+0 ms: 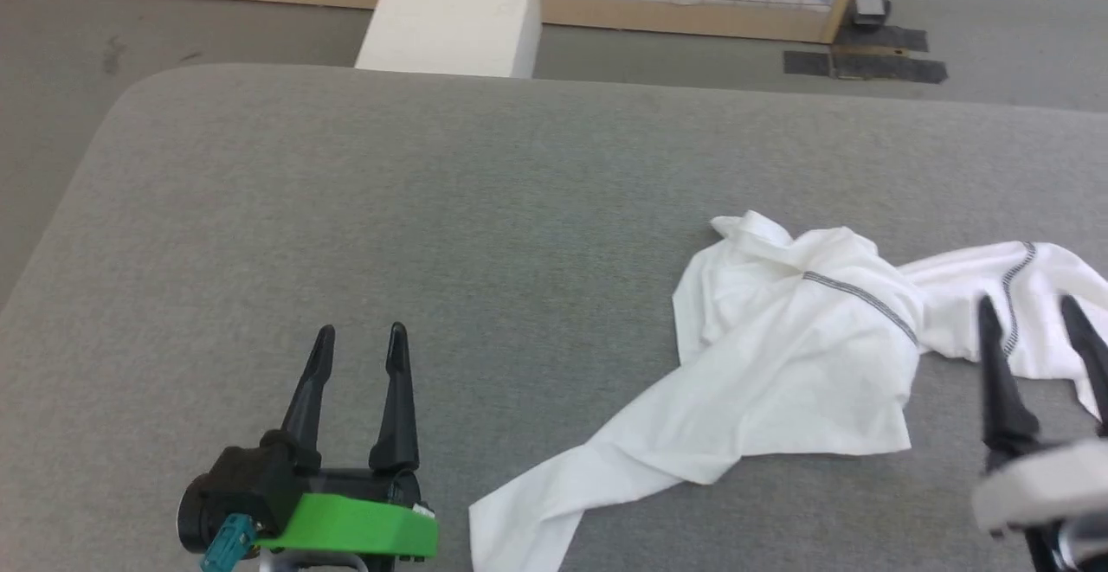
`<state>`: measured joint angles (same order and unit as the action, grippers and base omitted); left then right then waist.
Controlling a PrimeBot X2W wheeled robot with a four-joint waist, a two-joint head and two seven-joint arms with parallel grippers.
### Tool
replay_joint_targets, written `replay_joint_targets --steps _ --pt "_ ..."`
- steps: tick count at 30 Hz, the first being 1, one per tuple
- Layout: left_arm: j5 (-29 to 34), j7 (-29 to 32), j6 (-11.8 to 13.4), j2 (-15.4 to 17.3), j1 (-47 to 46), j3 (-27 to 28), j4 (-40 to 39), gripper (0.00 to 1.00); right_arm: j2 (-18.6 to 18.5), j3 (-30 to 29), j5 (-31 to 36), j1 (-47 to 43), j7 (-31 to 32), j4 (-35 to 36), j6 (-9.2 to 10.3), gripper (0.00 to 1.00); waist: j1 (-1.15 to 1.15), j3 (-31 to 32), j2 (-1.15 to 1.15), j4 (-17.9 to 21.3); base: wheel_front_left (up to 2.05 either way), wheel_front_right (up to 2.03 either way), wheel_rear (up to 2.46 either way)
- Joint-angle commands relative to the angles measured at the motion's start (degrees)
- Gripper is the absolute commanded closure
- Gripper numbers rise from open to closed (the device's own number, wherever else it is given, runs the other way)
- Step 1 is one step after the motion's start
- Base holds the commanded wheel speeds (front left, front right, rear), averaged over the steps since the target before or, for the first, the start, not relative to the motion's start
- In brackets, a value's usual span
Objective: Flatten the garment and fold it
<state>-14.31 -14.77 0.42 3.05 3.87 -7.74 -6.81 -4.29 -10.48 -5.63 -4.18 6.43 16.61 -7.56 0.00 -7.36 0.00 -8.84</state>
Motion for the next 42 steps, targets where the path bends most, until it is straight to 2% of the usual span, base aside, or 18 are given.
replay_joint_targets --steps 1,7,13,16,19,24,27,32,36,38,42 --pt "1.0 -0.2 -0.6 -0.2 1.0 0.1 -0.5 0.0 0.7 -1.9 0.7 -2.1 -2.1 -0.2 0.08 0.0 0.0 -0.5 0.0 2.0 0.0 0.0 0.0" --pt "3.6 -0.2 -2.0 -0.1 2.6 -0.9 0.7 0.0 1.4 -7.1 -1.0 -6.3 -9.1 -5.2 0.08 0.0 0.0 -1.0 0.0 4.4 0.0 0.0 0.0" --pt "5.3 0.6 -4.7 0.7 0.3 -4.7 2.9 0.0 1.4 -7.1 -2.1 -4.8 -11.6 -8.6 0.08 0.0 0.0 -2.0 0.0 5.4 0.0 0.0 0.0" --pt "5.4 6.2 -6.5 2.0 -2.8 -9.1 4.5 0.0 1.4 -7.2 -2.0 -3.7 -11.8 -9.0 0.08 0.0 0.0 -2.6 0.0 5.3 0.0 0.0 0.0" --pt "4.3 14.2 -7.6 3.9 -7.3 -14.5 5.4 0.0 1.4 -7.2 -2.1 -2.9 -11.7 -8.9 0.08 0.0 0.0 -3.8 0.0 5.0 0.0 0.0 0.0" --pt "0.7 24.7 -7.9 7.2 -14.1 -22.2 8.2 0.0 1.4 -6.3 -2.4 -1.6 -11.1 -9.0 0.08 0.0 0.0 -5.9 0.0 5.0 0.0 0.0 0.0" --pt "-2.4 31.8 -7.9 10.4 -17.8 -28.0 11.3 0.0 1.4 -5.6 -2.6 -0.9 -10.9 -9.2 0.08 0.0 0.0 -7.1 0.0 5.5 0.0 0.0 0.0" --pt "-5.3 37.3 -7.9 12.7 -21.1 -31.0 14.6 0.0 1.4 -5.1 -2.8 0.0 -10.8 -9.3 0.08 0.0 0.0 -8.6 0.0 6.5 0.0 0.0 0.0" --pt "-6.2 38.0 -7.9 13.1 -22.5 -32.1 17.2 0.0 1.4 -4.7 -2.9 0.5 -10.9 -9.6 0.08 0.0 0.0 -9.3 0.0 7.2 0.0 0.0 0.0" --pt "-6.7 37.4 -7.9 13.5 -23.3 -33.7 18.0 1.0 1.4 -4.6 -3.0 0.8 -10.9 -9.9 0.08 0.0 0.0 -9.4 0.0 7.4 0.0 0.0 0.0" --pt "-8.7 33.6 -7.9 13.0 -24.2 -33.5 17.9 1.0 1.4 -4.7 -3.1 0.9 -11.0 -10.5 0.08 0.0 0.0 -8.7 0.0 7.1 0.0 0.0 0.0"
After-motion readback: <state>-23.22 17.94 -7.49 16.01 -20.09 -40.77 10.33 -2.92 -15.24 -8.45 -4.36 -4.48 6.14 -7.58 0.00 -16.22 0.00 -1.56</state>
